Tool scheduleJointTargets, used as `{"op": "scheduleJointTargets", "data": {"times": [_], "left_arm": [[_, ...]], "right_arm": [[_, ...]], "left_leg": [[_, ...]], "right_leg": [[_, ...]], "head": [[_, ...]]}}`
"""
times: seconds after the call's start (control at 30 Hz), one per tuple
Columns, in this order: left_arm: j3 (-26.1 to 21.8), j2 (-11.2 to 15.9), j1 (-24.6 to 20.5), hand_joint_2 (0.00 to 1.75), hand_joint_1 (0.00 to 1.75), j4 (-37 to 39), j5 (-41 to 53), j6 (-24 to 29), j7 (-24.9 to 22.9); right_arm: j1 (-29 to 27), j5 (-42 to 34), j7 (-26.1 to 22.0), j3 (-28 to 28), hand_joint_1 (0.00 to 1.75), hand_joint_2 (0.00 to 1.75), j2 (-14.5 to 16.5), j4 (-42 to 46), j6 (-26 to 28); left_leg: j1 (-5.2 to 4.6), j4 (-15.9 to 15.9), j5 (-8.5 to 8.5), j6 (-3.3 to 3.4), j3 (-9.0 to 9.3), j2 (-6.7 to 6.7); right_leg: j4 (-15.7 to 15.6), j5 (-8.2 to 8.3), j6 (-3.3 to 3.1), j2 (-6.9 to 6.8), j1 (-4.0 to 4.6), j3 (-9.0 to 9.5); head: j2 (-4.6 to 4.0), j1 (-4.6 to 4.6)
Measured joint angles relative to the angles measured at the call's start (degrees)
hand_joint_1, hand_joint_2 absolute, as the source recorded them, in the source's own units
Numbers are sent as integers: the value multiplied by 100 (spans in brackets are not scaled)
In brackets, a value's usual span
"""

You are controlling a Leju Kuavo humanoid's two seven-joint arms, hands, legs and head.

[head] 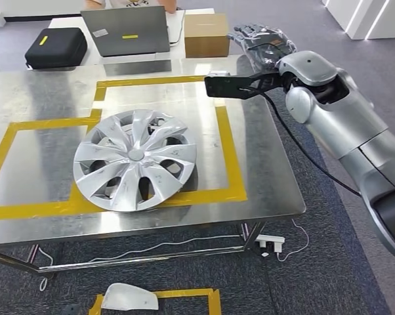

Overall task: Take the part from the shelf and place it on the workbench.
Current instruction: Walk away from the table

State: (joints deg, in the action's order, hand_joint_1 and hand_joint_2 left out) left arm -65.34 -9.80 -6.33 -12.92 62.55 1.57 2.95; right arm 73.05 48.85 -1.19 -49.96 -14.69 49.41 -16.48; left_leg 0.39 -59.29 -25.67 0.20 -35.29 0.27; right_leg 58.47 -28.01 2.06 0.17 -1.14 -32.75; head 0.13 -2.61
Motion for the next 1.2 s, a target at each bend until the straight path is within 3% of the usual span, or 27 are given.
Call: {"op": "scheduleJointTargets", "data": {"times": [0.07,0.17,0.2,0.23,0.27,0.37,0.43,0.5,0.53,0.6,0.67,0.7,0.73,0.77,0.83,0.9,0.93,1.0,1.07,1.13,1.2], "left_arm": [[-17,-3,4,0,0,0,2,0,0],[-24,1,-4,0,0,0,4,0,0],[-26,3,-5,0,0,0,7,0,0],[-27,3,-5,0,0,0,12,0,0],[-27,3,-5,0,0,0,19,0,2],[-27,4,-11,0,0,0,30,0,14],[-28,3,-13,0,0,0,35,0,20],[-30,-2,-9,0,0,0,38,0,22],[-30,-7,-10,0,0,0,38,0,24],[-30,-17,-17,0,0,0,38,1,28],[-31,-19,-24,0,0,0,38,3,33],[-32,-19,-24,0,0,0,38,4,34],[-34,-21,-23,0,0,0,38,4,35],[-36,-24,-22,0,0,0,38,4,35],[-41,-31,-26,0,0,0,38,4,35],[-46,-39,-30,0,0,0,38,4,35],[-50,-43,-30,0,0,0,38,4,35],[-56,-39,-29,0,0,0,38,3,35],[-60,-35,-26,0,0,0,36,2,35],[-61,-36,-21,0,0,0,32,1,35],[-64,-33,-19,0,0,0,17,0,37]], "right_arm": [[-9,5,1,18,0,175,0,16,1],[-28,7,1,26,0,175,0,35,1],[-41,7,1,26,0,175,0,35,1],[-52,8,1,29,0,175,0,35,1],[-59,8,1,36,0,175,0,36,2],[-58,13,1,79,0,175,0,56,4],[-54,16,1,103,0,175,0,71,4],[-55,16,1,111,0,175,-2,74,4],[-55,17,1,119,0,175,-7,74,3],[-54,22,-4,137,0,175,-15,78,2],[-61,34,-12,146,0,175,-19,81,0],[-71,42,-14,149,0,175,-19,81,-2],[-83,49,-15,150,0,175,-20,81,-3],[-93,56,-15,150,0,175,-20,81,-4],[-100,72,-17,161,0,175,-20,83,-6],[-93,91,-23,190,0,175,-19,99,-7],[-90,99,-27,207,0,175,-18,109,-7],[-95,109,-32,228,0,175,-17,121,-11],[-102,110,-32,232,0,175,-14,123,-20],[-98,111,-33,236,0,175,-10,126,-24],[-96,117,-32,245,0,175,-9,127,-24]], "left_leg": [[11,-231,-235,-59,-98,-5],[22,-1263,-892,-117,-415,-6],[22,-1503,-985,-120,-459,-7],[21,-1558,-975,-115,-422,-7],[21,-1379,-861,-100,-280,-7],[7,-251,-475,-33,405,-26],[-16,89,-436,2,573,-44],[-21,120,-371,60,532,-39],[-16,133,-319,102,491,-28],[0,160,-196,185,370,-4],[-17,150,-83,229,212,2],[-29,144,-26,235,132,3],[-42,137,27,239,56,3],[-55,127,78,239,-14,3],[-75,104,167,230,-129,2],[-93,85,251,193,-208,1],[-91,86,299,166,-236,1],[-84,109,402,102,-281,-2],[-84,55,296,34,-351,-19],[-66,-242,-88,-25,-463,-34],[-22,-877,-547,-80,-595,-35]], "right_leg": [[-18,64,-102,-7,-18,-54],[-19,161,-174,-9,-12,-172],[-15,193,-175,-9,-5,-214],[-11,224,-171,-9,-1,-256],[-5,252,-162,-8,2,-295],[7,335,-100,-9,10,-374],[-1,405,-29,-13,17,-403],[-16,461,44,-14,9,-428],[18,396,71,-16,4,-473],[379,-1,106,-17,1,-634],[1106,-510,124,-18,6,-829],[1431,-629,125,-18,8,-882],[1599,-614,119,-18,12,-866],[1574,-491,103,-18,19,-757],[956,-206,28,-19,53,-263],[162,-189,-47,-27,93,282],[-65,-239,-68,-28,111,417],[-208,-212,-95,-33,117,426],[-252,-89,-154,-54,87,341],[-271,25,-208,-73,62,256],[-254,129,-229,-76,61,124]], "head": [[0,21],[0,49],[0,49],[0,48],[0,49],[0,46],[0,44],[0,43],[0,38],[0,26],[0,13],[0,9],[0,8],[0,5],[0,5],[0,7],[0,7],[0,0],[0,2],[0,17],[0,26]]}}
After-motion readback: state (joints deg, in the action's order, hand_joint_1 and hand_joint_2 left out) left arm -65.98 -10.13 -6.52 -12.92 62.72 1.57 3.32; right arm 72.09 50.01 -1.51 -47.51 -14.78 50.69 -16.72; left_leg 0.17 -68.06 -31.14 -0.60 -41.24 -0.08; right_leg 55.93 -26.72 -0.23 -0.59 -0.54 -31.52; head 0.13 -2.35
